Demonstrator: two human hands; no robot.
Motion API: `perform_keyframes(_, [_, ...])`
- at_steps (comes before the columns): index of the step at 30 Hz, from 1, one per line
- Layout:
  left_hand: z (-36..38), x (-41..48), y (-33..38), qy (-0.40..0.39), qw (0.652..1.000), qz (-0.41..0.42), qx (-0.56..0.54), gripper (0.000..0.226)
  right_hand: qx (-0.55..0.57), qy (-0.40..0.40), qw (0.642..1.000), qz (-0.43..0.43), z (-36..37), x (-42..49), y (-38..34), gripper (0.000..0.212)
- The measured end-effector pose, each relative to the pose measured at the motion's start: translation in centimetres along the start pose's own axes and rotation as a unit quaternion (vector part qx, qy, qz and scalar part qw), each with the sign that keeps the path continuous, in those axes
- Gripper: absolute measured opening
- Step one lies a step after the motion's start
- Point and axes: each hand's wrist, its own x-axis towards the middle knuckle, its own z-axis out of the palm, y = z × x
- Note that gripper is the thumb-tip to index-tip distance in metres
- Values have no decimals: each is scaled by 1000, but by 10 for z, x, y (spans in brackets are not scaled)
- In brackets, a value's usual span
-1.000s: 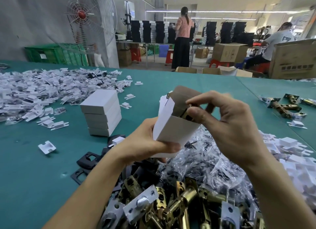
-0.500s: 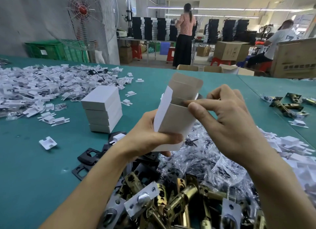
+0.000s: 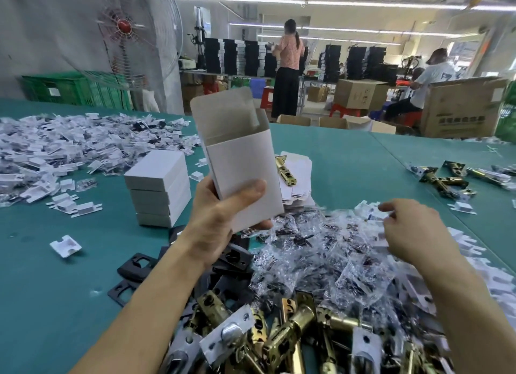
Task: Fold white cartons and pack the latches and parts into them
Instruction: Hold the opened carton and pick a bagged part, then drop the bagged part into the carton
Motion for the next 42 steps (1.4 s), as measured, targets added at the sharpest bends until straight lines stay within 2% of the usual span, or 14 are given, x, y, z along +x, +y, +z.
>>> perform_keyframes(3, [0, 0, 0, -5, 1000, 15, -6, 45, -76, -31, 996, 40, 3, 7, 13, 30])
perform_keyframes(7, [-1, 0, 0, -9, 999, 37, 3, 29, -49, -42, 996, 56, 11, 7, 14, 21])
perform_keyframes(10, [-1, 0, 0, -24, 998, 46, 35, 32, -48, -32, 997, 56, 19, 4, 15, 22])
perform_keyframes(13, [2, -1, -3, -30, 994, 53, 91, 42, -40, -4, 998, 49, 22, 3, 19, 2])
perform_keyframes(20, [7, -3, -9, -14, 987, 32, 156, 18, 55, 35, 997, 49, 1, -6, 7, 17])
perform_keyframes(22, [6, -3, -11, -2, 985, 20, 172, 20, 114, 51, 992, 8, -13, -9, -4, 21])
perform_keyframes(24, [6, -2, -13, -8, 978, 16, 207, 19, 220, 52, 972, -60, -26, -18, -22, 26])
perform_keyframes(25, [5, -1, -13, -13, 974, 15, 227, 20, 273, 49, 955, -100, -32, -25, -32, 31])
perform_keyframes(27, [4, -2, -14, -20, 967, 11, 253, 25, 350, 62, 917, -181, -44, -39, -53, 26])
perform_keyframes(29, [3, -3, -14, -25, 964, 10, 263, 27, 395, 115, 877, -248, -53, -50, -71, 22])
perform_keyframes(32, [5, -4, -13, -19, 963, 10, 268, 30, 381, 210, 840, -323, -59, -61, -93, 17])
perform_keyframes(37, [8, -4, -13, -19, 961, 17, 275, 34, 253, 307, 834, -382, -51, -62, -116, 10])
perform_keyframes(39, [8, -4, -12, -22, 959, 12, 282, 33, 223, 301, 842, -388, -47, -58, -120, 8])
perform_keyframes(42, [8, -3, -13, -15, 953, -1, 303, 29, 211, 237, 866, -386, -41, -54, -121, 16])
